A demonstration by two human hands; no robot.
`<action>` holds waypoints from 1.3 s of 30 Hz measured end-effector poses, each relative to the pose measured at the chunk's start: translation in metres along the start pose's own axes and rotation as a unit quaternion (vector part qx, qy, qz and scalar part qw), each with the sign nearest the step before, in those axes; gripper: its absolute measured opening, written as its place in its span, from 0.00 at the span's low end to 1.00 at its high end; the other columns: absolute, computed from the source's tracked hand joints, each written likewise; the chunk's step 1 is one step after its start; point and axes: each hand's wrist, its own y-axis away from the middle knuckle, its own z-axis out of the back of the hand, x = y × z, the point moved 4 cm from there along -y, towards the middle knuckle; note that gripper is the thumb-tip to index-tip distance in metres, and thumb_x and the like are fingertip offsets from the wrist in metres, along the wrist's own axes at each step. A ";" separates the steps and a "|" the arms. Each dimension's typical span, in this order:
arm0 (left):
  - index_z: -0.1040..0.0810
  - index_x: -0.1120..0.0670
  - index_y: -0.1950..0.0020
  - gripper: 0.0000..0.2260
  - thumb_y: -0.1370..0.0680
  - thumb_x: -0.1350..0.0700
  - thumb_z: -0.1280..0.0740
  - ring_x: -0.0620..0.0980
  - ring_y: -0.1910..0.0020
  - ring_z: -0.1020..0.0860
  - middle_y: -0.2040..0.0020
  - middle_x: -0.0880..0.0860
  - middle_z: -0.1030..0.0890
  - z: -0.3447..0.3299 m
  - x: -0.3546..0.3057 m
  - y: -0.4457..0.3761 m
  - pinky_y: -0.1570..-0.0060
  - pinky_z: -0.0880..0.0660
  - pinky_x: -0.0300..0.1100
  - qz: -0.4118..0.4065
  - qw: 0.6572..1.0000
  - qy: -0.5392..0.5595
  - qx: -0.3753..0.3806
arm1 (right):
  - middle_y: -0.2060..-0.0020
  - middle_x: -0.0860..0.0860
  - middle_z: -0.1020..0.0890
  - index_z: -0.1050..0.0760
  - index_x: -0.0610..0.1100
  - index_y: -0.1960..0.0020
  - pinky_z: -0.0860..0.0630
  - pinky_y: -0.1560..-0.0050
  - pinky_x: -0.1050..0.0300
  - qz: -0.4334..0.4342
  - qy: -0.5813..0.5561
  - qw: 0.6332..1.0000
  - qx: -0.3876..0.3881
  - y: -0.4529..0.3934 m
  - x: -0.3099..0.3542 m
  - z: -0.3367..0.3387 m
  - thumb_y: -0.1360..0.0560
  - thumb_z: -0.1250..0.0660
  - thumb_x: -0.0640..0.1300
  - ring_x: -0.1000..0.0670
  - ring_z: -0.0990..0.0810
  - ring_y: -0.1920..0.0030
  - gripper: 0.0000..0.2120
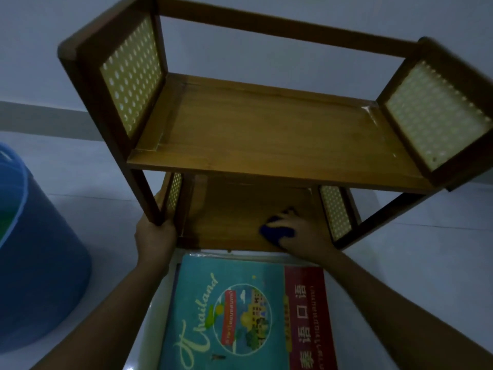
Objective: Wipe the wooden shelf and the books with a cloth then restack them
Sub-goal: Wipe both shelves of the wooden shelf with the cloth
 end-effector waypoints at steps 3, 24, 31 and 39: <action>0.26 0.51 0.35 0.15 0.21 0.61 0.40 0.57 0.50 0.22 0.49 0.56 0.20 -0.001 -0.002 0.000 0.49 0.24 0.55 0.013 1.000 0.002 -0.002 | 0.32 0.44 0.27 0.27 0.43 0.32 0.39 0.30 0.53 -0.075 0.044 0.996 -0.020 0.020 -0.039 0.025 0.22 0.38 0.37 0.44 0.33 0.29 0.19; 0.23 0.50 0.39 0.15 0.22 0.63 0.40 0.56 0.50 0.22 0.50 0.55 0.19 -0.005 0.007 -0.009 0.50 0.25 0.55 0.063 0.995 0.073 0.008 | 0.23 0.44 0.44 0.40 0.48 0.25 0.39 0.29 0.44 -0.239 0.024 0.928 -0.284 -0.031 -0.033 0.014 0.21 0.43 0.41 0.38 0.44 0.25 0.25; 0.26 0.50 0.33 0.17 0.20 0.62 0.40 0.50 0.52 0.23 0.49 0.50 0.20 -0.003 0.013 -0.011 0.53 0.25 0.49 0.054 0.995 0.082 0.017 | 0.22 0.45 0.52 0.46 0.53 0.23 0.45 0.28 0.33 -0.125 0.026 0.990 -0.064 -0.133 0.106 -0.055 0.20 0.40 0.47 0.38 0.57 0.23 0.28; 0.24 0.47 0.40 0.14 0.22 0.62 0.37 0.55 0.48 0.22 0.49 0.54 0.20 -0.005 0.012 -0.009 0.51 0.24 0.49 0.018 0.998 0.062 -0.013 | 0.34 0.45 0.29 0.29 0.47 0.35 0.33 0.34 0.46 0.079 -0.007 0.996 0.035 -0.050 0.140 -0.083 0.28 0.32 0.39 0.42 0.35 0.32 0.22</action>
